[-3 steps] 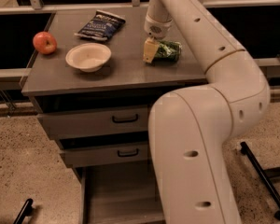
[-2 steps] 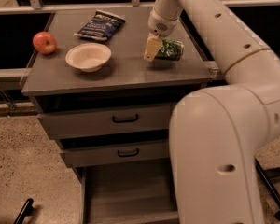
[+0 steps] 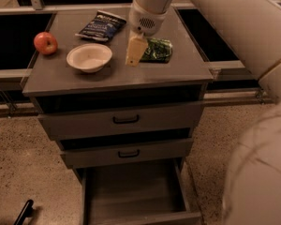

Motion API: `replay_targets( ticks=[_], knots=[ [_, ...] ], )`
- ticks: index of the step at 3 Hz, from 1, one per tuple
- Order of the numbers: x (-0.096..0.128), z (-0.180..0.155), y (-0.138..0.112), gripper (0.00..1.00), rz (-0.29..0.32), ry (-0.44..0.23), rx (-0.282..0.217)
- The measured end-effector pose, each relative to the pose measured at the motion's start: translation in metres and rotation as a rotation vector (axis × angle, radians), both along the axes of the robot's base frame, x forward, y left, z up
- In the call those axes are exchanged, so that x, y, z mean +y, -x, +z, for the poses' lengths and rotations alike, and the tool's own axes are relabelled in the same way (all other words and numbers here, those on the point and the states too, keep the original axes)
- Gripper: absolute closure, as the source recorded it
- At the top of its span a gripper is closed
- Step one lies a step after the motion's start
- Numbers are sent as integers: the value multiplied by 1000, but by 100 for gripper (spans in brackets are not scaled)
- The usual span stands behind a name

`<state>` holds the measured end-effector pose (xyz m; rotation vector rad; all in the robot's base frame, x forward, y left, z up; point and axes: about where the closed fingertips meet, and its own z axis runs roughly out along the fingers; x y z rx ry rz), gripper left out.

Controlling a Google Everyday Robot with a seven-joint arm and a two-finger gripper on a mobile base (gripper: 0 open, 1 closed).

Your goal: Place green can into bottom drawer

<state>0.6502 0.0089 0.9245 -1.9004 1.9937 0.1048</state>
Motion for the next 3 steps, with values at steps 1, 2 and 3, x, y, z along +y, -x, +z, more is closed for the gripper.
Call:
replay_targets(
  ticks=[1, 2, 3],
  knots=[
    [34, -13, 67, 100, 93, 26, 67],
    [61, -39, 127, 100, 183, 60, 109],
    [63, -77, 147, 100, 221, 100, 173]
  ],
)
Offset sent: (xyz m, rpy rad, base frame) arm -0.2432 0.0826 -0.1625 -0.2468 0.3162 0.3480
